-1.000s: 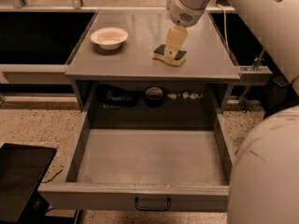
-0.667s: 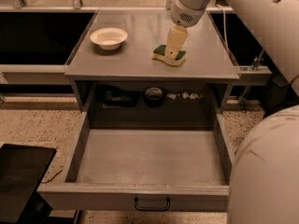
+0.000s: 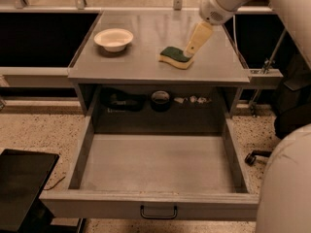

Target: Place sponge into top drawer

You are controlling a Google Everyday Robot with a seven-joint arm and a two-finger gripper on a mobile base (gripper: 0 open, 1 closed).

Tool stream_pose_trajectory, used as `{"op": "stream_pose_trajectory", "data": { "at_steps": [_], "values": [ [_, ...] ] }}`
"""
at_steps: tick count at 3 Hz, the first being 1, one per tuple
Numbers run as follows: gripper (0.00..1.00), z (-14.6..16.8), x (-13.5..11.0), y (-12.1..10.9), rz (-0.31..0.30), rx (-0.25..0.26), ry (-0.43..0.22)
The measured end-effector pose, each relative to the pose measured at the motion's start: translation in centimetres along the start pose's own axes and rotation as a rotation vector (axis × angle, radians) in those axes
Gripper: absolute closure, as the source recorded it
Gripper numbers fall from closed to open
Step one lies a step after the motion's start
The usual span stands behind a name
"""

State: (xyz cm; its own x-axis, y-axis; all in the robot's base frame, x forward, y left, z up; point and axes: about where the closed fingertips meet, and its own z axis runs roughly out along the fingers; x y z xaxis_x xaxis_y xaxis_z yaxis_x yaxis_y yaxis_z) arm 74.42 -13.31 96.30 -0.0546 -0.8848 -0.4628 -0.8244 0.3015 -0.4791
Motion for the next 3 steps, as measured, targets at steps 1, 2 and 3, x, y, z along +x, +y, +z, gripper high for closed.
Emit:
{"op": "stream_pose_trajectory", "data": {
  "at_steps": [1, 2, 3],
  "values": [
    [0.0, 1.2, 1.6, -3.7, 0.065, 0.046, -0.069],
    [0.0, 4.7, 3.3, -5.2, 0.149, 0.019, -0.062],
    [0.0, 6.4, 4.4, -5.1, 0.236, -0.026, -0.037]
  ]
}}
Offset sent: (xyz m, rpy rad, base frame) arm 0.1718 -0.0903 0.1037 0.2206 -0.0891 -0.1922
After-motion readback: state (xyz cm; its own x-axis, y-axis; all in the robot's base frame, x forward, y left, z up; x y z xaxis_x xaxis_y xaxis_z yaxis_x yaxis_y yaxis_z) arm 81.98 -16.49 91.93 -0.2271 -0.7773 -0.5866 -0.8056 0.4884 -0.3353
